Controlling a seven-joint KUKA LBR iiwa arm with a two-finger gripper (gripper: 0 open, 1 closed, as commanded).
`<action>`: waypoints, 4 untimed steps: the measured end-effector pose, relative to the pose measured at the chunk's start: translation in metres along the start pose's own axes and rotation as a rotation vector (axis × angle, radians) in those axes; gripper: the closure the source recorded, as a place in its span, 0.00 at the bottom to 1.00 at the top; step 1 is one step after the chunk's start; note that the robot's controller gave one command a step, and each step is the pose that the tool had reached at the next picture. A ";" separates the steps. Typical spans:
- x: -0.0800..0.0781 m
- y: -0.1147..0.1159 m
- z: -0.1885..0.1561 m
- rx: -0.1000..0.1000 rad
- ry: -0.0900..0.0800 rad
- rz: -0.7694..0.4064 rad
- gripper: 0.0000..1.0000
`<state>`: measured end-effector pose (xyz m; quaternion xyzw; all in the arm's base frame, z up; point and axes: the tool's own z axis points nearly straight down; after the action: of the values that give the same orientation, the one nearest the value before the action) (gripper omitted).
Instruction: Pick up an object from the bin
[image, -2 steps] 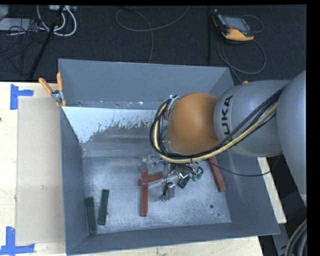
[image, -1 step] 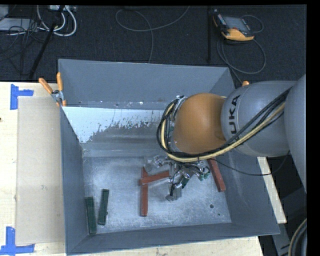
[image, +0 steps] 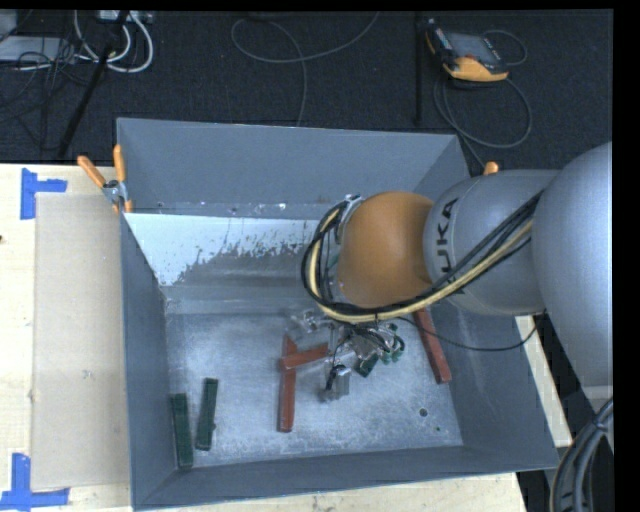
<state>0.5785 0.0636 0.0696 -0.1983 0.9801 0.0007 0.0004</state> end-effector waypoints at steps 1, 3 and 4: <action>0.000 0.000 0.000 0.000 0.000 0.002 0.00; -0.004 -0.001 -0.021 0.002 -0.002 0.006 1.00; -0.004 -0.001 -0.036 0.002 -0.002 0.009 1.00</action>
Offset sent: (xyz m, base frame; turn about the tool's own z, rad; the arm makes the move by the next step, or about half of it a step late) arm 0.0000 0.0000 0.0000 0.0000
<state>0.5829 0.0644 0.1059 -0.1940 0.9810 0.0002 0.0013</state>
